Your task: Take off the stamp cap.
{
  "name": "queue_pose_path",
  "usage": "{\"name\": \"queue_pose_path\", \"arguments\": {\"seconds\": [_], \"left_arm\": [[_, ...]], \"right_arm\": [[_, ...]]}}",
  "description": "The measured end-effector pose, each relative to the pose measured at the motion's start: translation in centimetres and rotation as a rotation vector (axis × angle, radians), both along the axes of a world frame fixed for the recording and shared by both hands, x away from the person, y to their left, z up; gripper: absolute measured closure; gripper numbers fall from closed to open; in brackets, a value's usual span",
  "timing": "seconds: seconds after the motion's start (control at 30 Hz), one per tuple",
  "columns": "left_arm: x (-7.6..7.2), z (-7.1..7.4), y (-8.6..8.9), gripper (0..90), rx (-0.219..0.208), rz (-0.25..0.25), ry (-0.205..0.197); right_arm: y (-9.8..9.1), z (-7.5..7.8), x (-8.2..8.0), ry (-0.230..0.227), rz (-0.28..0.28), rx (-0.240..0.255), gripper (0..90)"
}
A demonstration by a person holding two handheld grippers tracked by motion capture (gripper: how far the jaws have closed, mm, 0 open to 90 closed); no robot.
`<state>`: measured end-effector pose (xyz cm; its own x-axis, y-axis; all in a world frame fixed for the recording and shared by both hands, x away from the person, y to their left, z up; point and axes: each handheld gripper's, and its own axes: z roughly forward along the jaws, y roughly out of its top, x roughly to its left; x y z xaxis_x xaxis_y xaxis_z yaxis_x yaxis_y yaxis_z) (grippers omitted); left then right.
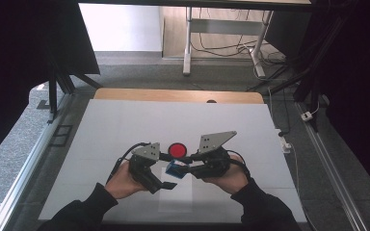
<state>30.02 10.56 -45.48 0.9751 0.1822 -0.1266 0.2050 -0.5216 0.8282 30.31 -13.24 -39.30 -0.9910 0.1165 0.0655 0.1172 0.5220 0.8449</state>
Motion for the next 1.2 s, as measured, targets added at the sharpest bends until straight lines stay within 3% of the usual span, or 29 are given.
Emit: {"name": "queue_pose_path", "arguments": {"seconds": [0.07, 0.23, 0.27, 0.6, 0.93, 1.2], "left_arm": [[-0.04, -0.01, 0.21, 18.9, -0.016, -0.015, -0.005], [-0.14, 0.13, 0.66, 31.2, -0.049, -0.057, -0.013], [-0.18, 0.17, 0.71, 37.6, -0.054, -0.059, -0.013], [-0.38, 0.34, 0.89, 56.5, -0.062, -0.111, -0.008], [-0.51, 0.5, 0.95, 66.4, -0.059, -0.148, -0.011], [-0.48, 0.38, 0.96, 68.0, -0.081, -0.152, 0.012]], "right_arm": [[0.01, 0.13, -0.11, -0.001, 0.011, -0.002, 71.6], [0.05, 0.19, -0.19, 0.003, 0.03, 0.003, 71.6], [0.09, 0.22, -0.25, 0.002, 0.037, 0.004, 71.7], [0.11, 0.41, -0.4, 0.0, 0.069, 0.009, 71.7], [0.08, 0.57, -0.48, -0.003, 0.083, 0.012, 71.6], [0.02, 0.58, -0.45, 0.007, 0.091, 0.02, 71.6]]}}
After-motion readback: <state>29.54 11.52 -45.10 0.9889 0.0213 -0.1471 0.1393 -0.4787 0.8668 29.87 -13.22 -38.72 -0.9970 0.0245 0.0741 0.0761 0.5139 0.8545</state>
